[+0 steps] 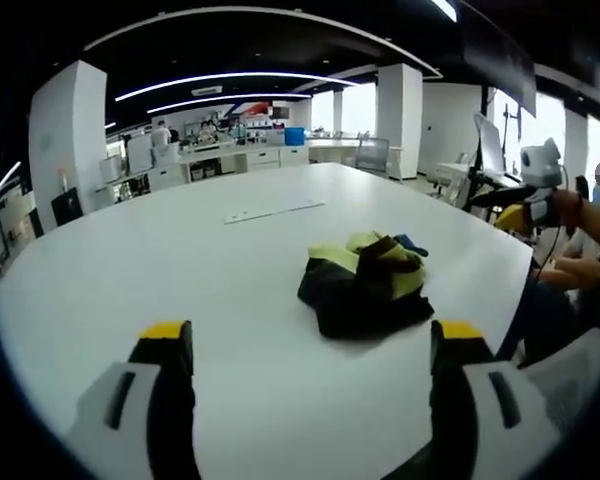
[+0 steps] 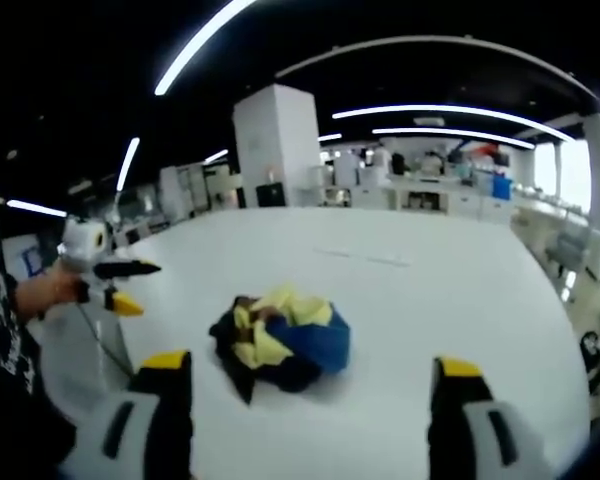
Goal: Fold the garment on the visible template until the final outline fits inside the template.
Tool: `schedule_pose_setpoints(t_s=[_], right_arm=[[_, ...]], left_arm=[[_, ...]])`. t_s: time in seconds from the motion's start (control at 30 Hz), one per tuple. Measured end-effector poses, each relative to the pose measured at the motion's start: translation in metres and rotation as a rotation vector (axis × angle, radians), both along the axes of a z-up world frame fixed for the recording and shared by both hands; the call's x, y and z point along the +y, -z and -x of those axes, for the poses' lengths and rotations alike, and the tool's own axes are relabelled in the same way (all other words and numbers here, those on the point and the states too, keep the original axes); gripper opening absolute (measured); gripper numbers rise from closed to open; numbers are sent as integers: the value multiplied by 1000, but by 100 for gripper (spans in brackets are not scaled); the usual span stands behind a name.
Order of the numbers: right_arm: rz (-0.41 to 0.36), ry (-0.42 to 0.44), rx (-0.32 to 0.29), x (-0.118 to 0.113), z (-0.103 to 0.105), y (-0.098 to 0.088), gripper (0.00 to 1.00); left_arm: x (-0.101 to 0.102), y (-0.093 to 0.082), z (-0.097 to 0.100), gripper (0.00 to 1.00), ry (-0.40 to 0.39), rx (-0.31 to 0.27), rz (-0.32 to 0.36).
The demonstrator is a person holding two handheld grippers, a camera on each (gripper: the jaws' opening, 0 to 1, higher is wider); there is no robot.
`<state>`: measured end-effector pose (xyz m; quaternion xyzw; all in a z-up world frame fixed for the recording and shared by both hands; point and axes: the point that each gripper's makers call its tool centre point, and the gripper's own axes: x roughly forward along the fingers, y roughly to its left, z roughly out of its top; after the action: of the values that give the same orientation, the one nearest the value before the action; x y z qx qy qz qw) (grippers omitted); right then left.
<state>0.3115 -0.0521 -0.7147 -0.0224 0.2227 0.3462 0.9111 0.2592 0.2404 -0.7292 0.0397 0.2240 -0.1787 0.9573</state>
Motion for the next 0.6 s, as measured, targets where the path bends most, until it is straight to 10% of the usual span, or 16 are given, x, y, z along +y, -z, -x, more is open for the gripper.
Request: schedule_pose_setpoints(t_s=[0.6], right_arm=[[11, -95, -55, 32, -15, 14, 64]], left_arm=[[-28, 15, -15, 71, 123, 9, 62]])
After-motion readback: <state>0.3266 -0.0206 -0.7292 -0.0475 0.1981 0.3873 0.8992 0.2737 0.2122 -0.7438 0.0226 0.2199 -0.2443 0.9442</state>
